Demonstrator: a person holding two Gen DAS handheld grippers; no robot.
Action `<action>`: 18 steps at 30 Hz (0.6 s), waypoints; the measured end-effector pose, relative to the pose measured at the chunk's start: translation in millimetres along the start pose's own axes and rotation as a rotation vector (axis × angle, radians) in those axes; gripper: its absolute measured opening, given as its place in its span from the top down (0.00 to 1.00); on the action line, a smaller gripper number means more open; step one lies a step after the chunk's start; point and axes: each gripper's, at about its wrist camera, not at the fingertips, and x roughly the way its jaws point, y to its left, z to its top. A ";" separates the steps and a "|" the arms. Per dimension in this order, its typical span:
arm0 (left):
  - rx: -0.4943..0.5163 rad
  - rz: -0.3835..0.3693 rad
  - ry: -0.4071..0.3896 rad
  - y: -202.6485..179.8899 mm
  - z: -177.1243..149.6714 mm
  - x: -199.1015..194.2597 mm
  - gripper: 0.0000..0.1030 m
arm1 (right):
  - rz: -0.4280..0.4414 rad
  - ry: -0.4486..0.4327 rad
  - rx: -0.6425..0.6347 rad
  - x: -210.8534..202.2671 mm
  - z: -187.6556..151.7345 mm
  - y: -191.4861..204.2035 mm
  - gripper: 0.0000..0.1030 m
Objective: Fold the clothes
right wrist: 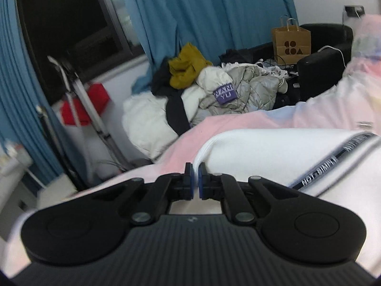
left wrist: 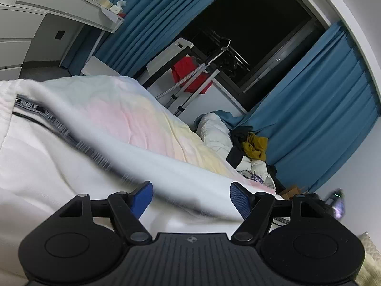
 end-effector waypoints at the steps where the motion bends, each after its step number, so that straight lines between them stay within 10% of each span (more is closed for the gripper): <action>1: 0.002 0.000 -0.002 0.4 -0.1 1.8 0.29 | 0.005 0.009 -0.002 6.5 -1.9 0.1 0.93; 9: 0.015 0.002 -0.013 3.8 -0.5 16.1 0.29 | 0.052 0.072 -0.005 52.1 -16.1 -1.7 0.75; 12: 0.039 -0.023 0.017 0.3 -2.8 17.0 0.29 | 0.105 0.033 0.064 15.6 -15.7 -25.7 0.32; 18: 0.234 -0.022 0.070 -32.9 -24.8 22.4 0.29 | 0.082 -0.044 0.299 -67.8 -43.1 -105.2 0.28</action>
